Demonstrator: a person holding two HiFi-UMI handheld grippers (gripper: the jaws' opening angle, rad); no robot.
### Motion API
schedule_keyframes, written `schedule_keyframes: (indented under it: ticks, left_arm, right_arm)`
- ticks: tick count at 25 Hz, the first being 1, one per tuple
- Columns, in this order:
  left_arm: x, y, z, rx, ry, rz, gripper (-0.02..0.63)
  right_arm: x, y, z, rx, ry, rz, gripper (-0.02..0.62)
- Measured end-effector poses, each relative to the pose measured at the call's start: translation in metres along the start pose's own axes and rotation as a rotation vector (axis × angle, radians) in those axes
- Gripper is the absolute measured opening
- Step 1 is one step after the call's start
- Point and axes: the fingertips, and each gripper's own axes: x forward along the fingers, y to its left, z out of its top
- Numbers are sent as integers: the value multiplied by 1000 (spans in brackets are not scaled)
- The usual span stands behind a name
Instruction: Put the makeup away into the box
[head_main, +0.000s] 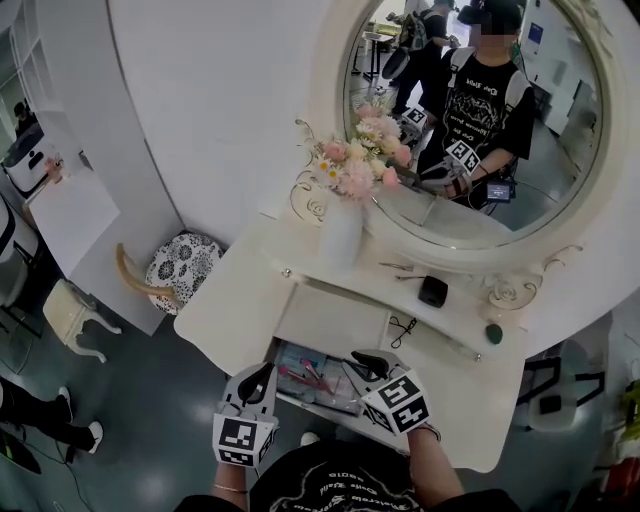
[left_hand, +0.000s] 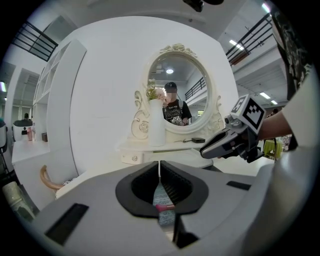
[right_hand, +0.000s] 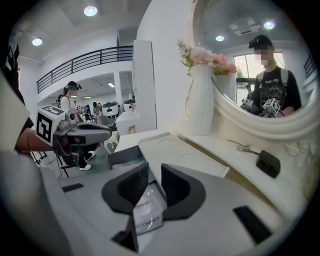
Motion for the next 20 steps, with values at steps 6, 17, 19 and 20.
schedule_keyframes:
  ticks: [6, 17, 19, 20]
  left_arm:
    - [4, -7, 2, 10, 0, -29, 23]
    - [13, -33, 4, 6, -7, -121, 23]
    - [14, -38, 3, 9, -7, -133, 23]
    - [15, -40, 3, 10, -6, -137, 23]
  right_arm:
    - [-20, -19, -13, 43, -22, -76, 87]
    - [-53, -37, -28, 98, -71, -188, 67]
    - [-59, -41, -31, 103, -77, -213, 52]
    - [-62, -42, -33, 108, -79, -223, 48]
